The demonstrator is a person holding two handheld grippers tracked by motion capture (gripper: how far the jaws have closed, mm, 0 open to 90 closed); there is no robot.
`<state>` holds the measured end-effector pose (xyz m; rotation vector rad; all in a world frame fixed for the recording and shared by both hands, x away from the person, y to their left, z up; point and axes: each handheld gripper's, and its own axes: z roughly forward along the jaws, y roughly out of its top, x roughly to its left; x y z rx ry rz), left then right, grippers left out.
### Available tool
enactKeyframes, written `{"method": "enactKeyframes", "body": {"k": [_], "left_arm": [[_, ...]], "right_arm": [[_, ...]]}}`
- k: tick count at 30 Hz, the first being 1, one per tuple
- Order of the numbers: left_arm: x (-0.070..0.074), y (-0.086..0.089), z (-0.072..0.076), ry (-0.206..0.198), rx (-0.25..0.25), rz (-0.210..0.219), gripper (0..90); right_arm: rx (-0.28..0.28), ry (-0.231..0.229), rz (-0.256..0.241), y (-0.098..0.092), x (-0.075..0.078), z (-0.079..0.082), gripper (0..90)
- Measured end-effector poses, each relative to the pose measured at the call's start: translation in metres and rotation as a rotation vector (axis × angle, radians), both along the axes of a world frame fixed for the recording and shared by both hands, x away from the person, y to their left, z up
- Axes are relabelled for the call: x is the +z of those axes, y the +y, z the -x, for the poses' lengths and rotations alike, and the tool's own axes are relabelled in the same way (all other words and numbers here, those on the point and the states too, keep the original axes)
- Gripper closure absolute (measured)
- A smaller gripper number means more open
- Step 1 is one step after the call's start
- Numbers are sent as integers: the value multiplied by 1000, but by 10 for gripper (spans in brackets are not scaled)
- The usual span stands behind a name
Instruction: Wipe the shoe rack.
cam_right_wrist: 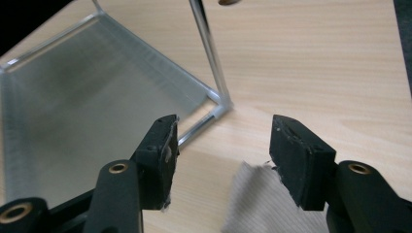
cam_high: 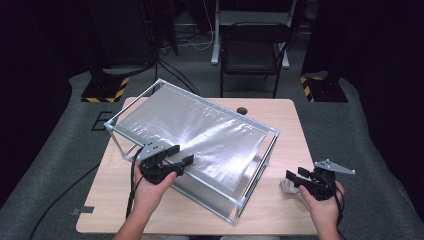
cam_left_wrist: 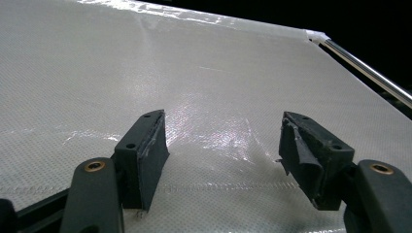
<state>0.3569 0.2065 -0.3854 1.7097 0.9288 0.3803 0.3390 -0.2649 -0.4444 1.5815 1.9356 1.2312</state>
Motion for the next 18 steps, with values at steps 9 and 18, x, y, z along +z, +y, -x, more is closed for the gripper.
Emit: {"method": "enactKeyframes", "body": {"k": [9, 18], "left_arm": [[-1, 1, -1, -14, -10, -12, 343], [-1, 1, -1, -6, -10, -1, 343]], "right_arm": [[-16, 2, 21, -7, -19, 7, 436], [-91, 34, 73, -24, -40, 14, 427]]}}
